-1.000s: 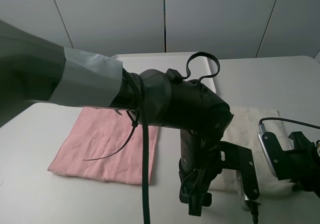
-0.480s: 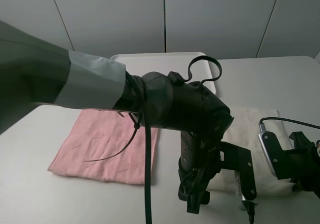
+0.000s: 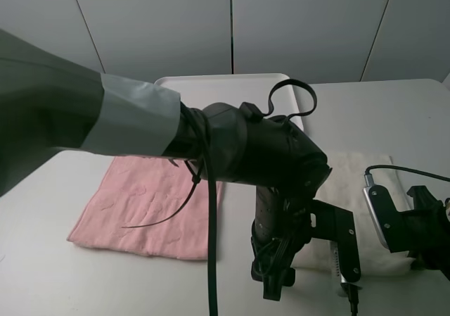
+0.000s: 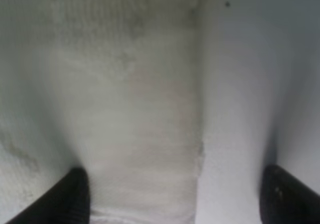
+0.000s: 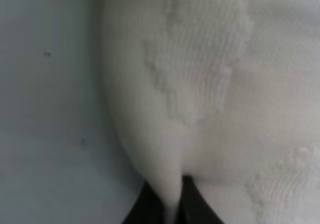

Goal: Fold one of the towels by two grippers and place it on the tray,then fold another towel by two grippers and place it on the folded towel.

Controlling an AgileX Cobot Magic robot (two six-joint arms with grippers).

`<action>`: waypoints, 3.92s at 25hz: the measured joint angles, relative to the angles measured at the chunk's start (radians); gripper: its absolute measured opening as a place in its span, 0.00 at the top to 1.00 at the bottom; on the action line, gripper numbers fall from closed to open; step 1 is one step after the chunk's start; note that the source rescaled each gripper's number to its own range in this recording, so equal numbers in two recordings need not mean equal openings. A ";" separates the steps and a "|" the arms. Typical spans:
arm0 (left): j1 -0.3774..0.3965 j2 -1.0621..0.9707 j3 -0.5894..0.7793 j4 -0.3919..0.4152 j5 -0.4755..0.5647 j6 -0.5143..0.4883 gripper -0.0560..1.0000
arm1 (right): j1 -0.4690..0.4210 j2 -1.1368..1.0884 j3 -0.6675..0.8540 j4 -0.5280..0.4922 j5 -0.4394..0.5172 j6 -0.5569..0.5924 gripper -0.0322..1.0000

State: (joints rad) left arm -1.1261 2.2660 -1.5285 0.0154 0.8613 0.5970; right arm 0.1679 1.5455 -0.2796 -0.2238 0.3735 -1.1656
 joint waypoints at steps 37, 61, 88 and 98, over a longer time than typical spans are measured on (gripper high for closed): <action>0.180 -0.055 -0.169 -0.064 -0.054 -0.120 0.93 | 0.000 -0.239 -0.174 0.115 0.200 0.647 0.97; 0.219 -0.023 -0.201 0.023 -0.211 -0.281 0.93 | 0.000 -0.239 -0.204 -0.395 -0.001 1.504 0.97; 0.303 -0.017 -0.241 0.085 -0.154 -0.579 0.00 | 0.000 -0.040 -0.335 -0.711 0.022 2.112 0.00; 0.338 0.183 -0.626 -0.015 0.224 -0.689 0.00 | -0.164 0.123 -0.593 0.187 0.349 1.194 0.02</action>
State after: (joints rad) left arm -0.7885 2.4488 -2.1549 0.0000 1.0851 -0.0916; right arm 0.0042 1.6681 -0.8723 -0.0370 0.7221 0.0288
